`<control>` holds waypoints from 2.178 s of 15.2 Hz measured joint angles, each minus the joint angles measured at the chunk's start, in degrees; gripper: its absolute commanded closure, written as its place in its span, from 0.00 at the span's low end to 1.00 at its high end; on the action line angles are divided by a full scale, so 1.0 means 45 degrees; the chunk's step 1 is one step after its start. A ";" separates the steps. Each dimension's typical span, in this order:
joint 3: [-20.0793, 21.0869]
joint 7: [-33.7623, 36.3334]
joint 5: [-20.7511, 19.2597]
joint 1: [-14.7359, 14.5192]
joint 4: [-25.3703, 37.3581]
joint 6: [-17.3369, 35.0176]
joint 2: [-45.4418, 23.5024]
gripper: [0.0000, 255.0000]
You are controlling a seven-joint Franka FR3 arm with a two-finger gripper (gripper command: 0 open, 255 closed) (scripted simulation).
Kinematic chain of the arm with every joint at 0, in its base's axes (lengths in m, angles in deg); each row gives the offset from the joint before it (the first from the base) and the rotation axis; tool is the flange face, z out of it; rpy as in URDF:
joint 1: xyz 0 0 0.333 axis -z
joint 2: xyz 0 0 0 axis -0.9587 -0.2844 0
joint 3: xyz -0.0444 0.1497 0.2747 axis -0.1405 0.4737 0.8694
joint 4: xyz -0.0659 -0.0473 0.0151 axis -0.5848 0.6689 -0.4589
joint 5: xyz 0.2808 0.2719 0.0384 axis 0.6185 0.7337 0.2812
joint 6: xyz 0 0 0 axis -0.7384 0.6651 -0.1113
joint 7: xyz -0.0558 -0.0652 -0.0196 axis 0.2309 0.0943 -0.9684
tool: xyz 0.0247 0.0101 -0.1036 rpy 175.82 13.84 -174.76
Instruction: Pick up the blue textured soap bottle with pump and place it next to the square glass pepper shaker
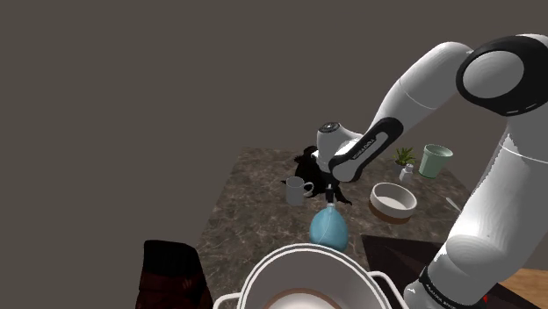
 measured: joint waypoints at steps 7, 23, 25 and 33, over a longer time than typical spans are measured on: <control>-0.0061 0.0113 -0.0170 0.0033 0.0009 0.0256 -0.0259 0.00; 0.0025 -0.0236 0.0193 0.0017 0.0048 -0.0280 0.0268 1.00; 0.0053 -0.0439 0.0381 0.0012 0.0052 -0.0586 0.0591 1.00; 0.0112 -0.1191 0.1042 -0.0050 0.0152 -0.1910 0.1893 1.00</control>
